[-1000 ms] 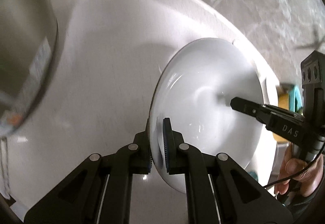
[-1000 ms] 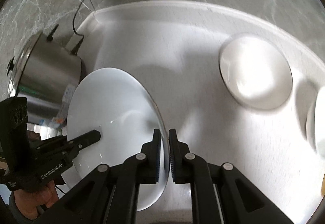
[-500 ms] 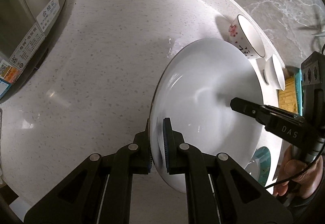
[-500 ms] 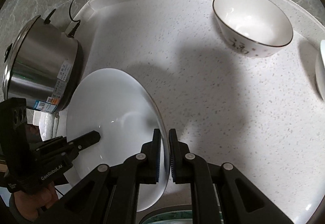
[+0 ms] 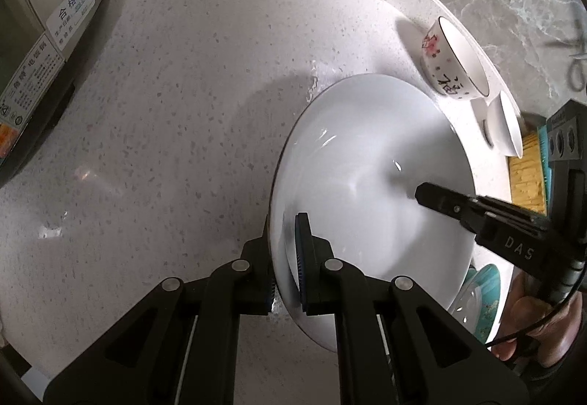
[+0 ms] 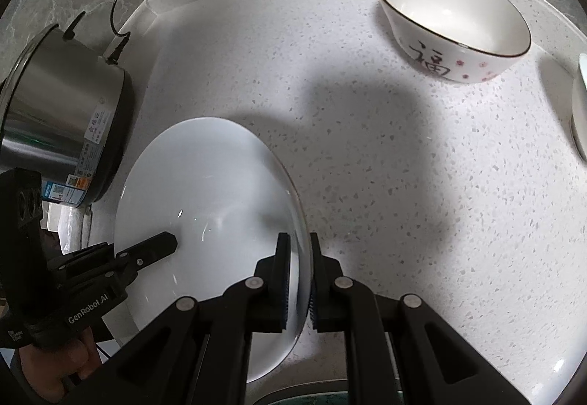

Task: Organize plates and bowls

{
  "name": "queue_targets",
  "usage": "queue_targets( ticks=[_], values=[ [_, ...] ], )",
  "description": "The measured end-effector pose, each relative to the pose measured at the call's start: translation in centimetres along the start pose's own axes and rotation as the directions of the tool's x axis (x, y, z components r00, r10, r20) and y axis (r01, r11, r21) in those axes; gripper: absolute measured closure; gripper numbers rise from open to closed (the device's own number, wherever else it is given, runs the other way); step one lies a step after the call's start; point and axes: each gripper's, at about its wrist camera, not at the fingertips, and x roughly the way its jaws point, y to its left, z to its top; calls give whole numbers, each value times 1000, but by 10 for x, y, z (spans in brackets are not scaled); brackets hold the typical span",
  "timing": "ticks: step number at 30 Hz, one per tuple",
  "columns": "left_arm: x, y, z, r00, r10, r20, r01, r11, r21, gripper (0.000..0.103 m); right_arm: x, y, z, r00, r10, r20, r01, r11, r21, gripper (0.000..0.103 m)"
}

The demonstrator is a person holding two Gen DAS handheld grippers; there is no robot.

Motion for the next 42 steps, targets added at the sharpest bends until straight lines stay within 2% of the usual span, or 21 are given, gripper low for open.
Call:
queue_targets(
  ticks=[5, 6, 7, 8, 9, 10, 11, 14, 16, 18, 21, 25, 28, 30, 31, 32, 34, 37, 39, 40, 42],
  values=[
    [-2, 6, 3, 1000, -22, 1, 22, 1000, -15, 91, -2, 3, -3, 1000, 6, 29, -7, 1000, 23, 87],
    [-4, 7, 4, 1000, -17, 1, 17, 1000, -15, 83, -6, 3, -3, 999, 5, 44, -6, 1000, 29, 80],
    [-7, 9, 5, 1000, -12, 8, 12, 1000, -12, 61, -10, 1, -4, 998, 4, 56, -6, 999, 34, 66],
    [-13, 12, 6, 1000, -8, 25, 8, 1000, -9, 45, -16, -1, -5, 997, 2, 78, -6, 999, 46, 57],
    [-20, 13, 7, 999, -8, 50, 9, 1000, -4, 22, -23, -3, -7, 995, -1, 104, -5, 998, 62, 41],
    [-27, 13, 8, 997, -10, 78, 9, 1000, 11, 12, -30, -5, -8, 993, -2, 122, -7, 997, 72, 32],
    [-35, 12, 10, 996, -7, 93, 4, 999, 31, 3, -38, -8, -10, 990, -2, 144, -11, 996, 85, 29],
    [-51, 9, 19, 994, -15, 112, 8, 998, 61, 0, -66, -21, -18, 976, 0, 217, -31, 990, 140, 15],
    [-63, 1, 27, 989, -28, 142, 14, 995, 100, 0, -82, -29, -23, 965, -2, 263, -45, 984, 172, 0],
    [-75, -11, 34, 981, -59, 185, 31, 988, 154, 0, -102, -39, -31, 946, 2, 324, -70, 977, 200, 0],
    [-92, -35, 47, 958, -148, 245, 86, 966, 244, 0, -135, -57, -43, 916, -24, 401, -82, 966, 245, 0],
    [-90, -68, 75, 966, -196, 169, 140, 946, 293, 0, -173, -85, -53, 882, -100, 461, -53, 950, 307, 0],
    [-92, -90, 96, 964, -203, 171, 141, 937, 319, 0, -195, -112, -57, 863, -155, 481, -20, 940, 339, 0],
    [-88, -106, 110, 971, -157, 181, 90, 940, 328, 0, -201, -135, -55, 862, -189, 471, 5, 931, 365, 3],
    [-87, -114, 112, 970, -157, 185, 88, 939, 334, 0, -202, -147, -51, 863, -195, 466, 6, 926, 377, 9],
    [-82, -122, 118, 971, -154, 183, 84, 937, 340, 1, -201, -155, -48, 865, -184, 467, -6, 926, 377, 12],
    [-67, -136, 132, 980, -100, 173, 37, 942, 333, 2, -198, -165, -38, 869, -148, 473, -33, 936, 352, 24],
    [-47, -158, 152, 982, -55, 179, -12, 935, 356, 2, -185, -163, -9, 887, -85, 453, -52, 958, 281, 35],
    [-29, -166, 167, 986, -9, 167, -53, 929, 365, 2, -169, -152, 20, 909, -68, 412, -30, 973, 227, 36],
    [-21, -169, 171, 989, -5, 148, -50, 930, 363, 2, -159, -148, 34, 924, -67, 377, -17, 977, 213, 39],
    [-7, -173, 179, 994, 2, 107, -41, 931, 363, 2, -149, -142, 50, 933, -63, 355, -10, 980, 200, 47]
  ],
)
